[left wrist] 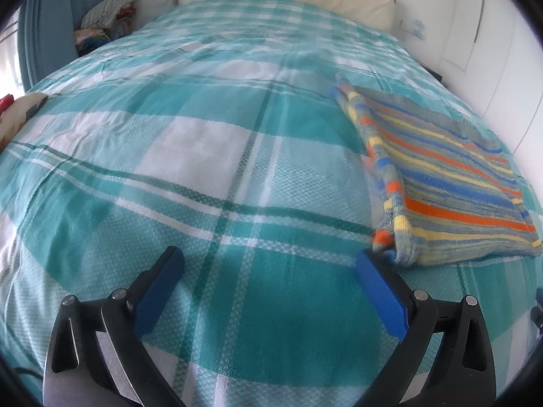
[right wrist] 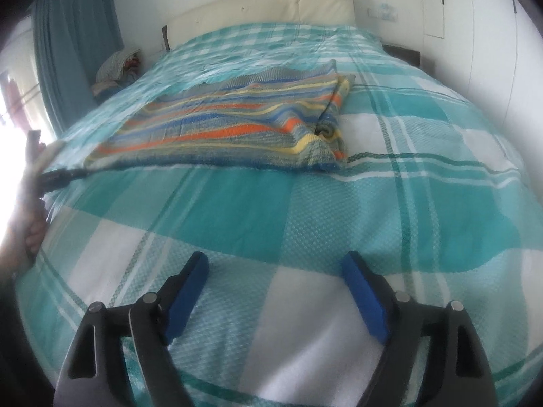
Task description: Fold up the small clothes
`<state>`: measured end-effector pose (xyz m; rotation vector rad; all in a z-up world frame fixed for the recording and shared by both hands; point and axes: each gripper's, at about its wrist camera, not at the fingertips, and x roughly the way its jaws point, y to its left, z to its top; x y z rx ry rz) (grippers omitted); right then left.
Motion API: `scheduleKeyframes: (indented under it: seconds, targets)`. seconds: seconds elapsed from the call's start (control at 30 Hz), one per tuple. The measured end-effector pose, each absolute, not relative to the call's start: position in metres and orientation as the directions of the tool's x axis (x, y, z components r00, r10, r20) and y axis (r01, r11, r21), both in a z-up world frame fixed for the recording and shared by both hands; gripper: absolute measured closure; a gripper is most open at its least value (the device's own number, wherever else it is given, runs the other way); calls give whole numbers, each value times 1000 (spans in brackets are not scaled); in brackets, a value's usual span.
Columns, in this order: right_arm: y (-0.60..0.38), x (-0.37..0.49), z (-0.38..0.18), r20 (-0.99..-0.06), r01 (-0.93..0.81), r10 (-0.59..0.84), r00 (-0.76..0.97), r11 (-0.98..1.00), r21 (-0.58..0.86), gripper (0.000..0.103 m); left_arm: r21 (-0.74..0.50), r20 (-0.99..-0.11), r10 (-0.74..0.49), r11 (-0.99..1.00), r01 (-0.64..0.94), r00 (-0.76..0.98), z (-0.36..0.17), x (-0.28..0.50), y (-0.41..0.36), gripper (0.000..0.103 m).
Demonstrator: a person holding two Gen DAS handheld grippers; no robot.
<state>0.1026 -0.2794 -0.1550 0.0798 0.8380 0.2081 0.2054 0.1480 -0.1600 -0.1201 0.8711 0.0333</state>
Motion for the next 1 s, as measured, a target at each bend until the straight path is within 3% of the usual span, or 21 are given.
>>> scheduleKeyframes:
  seconds: [1.0]
  targets:
    - [-266, 102, -159, -729, -158, 177, 662, 983, 95, 13, -17, -784, 35, 997, -78, 619, -164, 209, 139, 0]
